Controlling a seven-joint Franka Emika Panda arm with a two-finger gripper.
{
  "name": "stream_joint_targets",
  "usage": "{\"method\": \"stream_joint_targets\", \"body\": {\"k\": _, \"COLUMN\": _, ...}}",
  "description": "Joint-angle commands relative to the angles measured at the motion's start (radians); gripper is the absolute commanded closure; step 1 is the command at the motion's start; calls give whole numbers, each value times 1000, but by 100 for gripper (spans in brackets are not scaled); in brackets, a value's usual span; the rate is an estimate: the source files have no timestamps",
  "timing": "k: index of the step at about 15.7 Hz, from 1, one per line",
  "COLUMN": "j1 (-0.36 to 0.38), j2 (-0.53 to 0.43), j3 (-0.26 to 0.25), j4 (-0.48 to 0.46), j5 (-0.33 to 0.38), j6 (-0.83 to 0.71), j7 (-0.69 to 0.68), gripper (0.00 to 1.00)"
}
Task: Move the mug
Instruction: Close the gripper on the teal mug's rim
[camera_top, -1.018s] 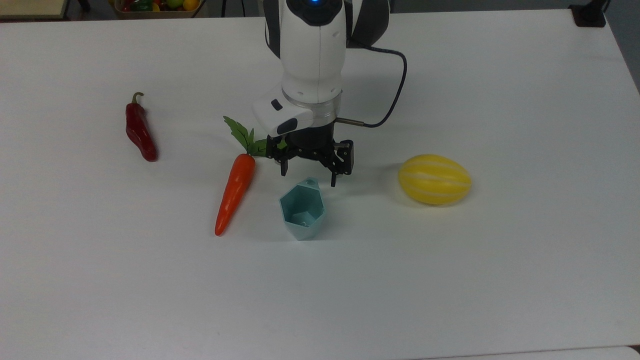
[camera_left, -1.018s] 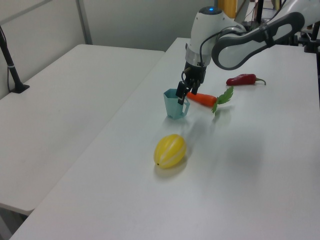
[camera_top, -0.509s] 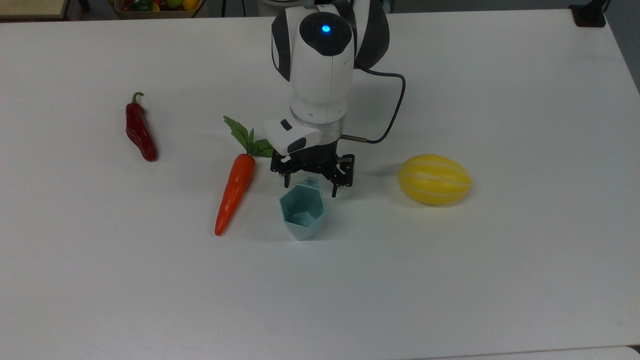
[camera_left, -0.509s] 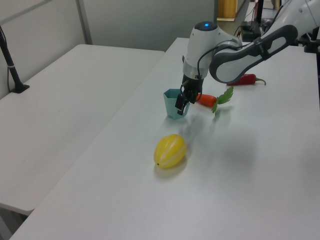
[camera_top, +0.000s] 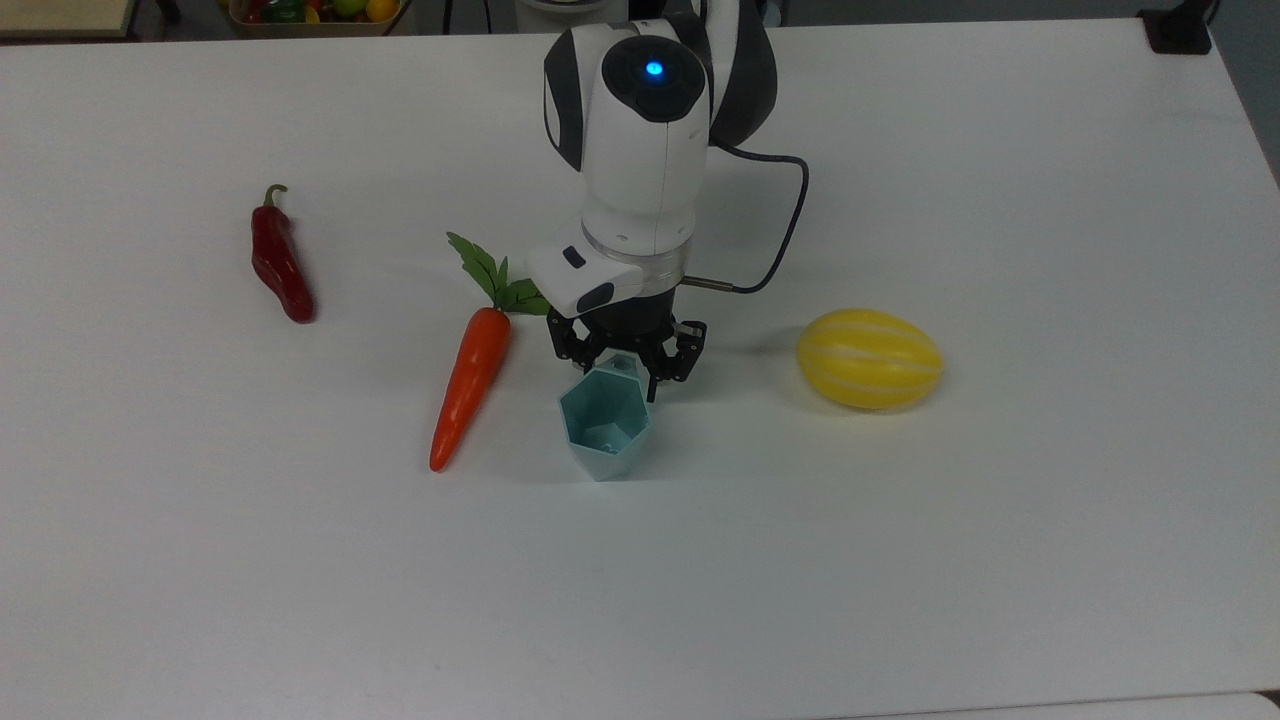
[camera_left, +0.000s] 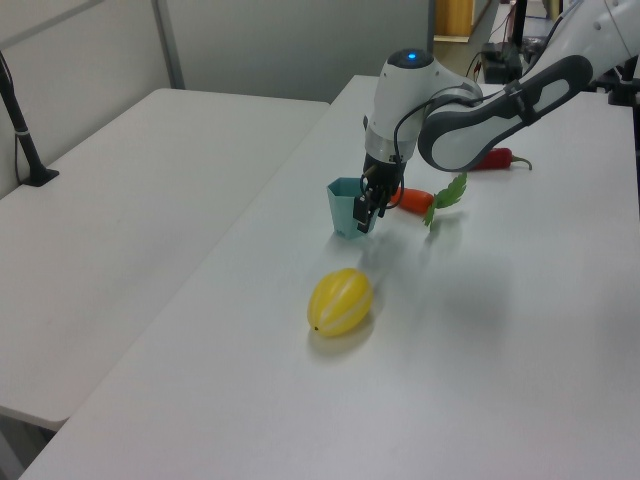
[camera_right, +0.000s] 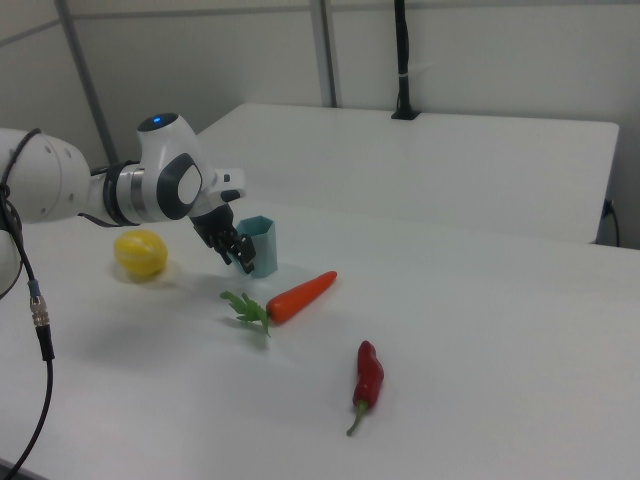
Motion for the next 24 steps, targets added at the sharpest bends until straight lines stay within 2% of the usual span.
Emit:
{"method": "stream_joint_targets", "body": {"k": 1, "j1": 7, "j2": 8, "j3": -3, "j4": 6, "j5": -32, "j6": 28, "j7": 25, "gripper": 49}}
{"method": "stream_joint_targets", "body": {"k": 4, "j1": 7, "j2": 8, "j3": -3, "j4": -1, "j5": -32, "j6": 83, "j7": 23, "gripper": 52}}
{"method": "stream_joint_targets", "body": {"k": 13, "j1": 6, "j2": 8, "j3": -3, "j4": -2, "j5": -46, "j6": 85, "j7": 17, "gripper": 99}}
{"method": "stream_joint_targets", "body": {"k": 20, "j1": 1, "j2": -6, "j3": -3, "j4": -2, "j5": -43, "j6": 79, "j7": 17, "gripper": 100}}
{"method": "stream_joint_targets", "body": {"k": 24, "j1": -5, "j2": -51, "j3": -3, "j4": -5, "j5": -32, "j6": 63, "j7": 21, "gripper": 100}}
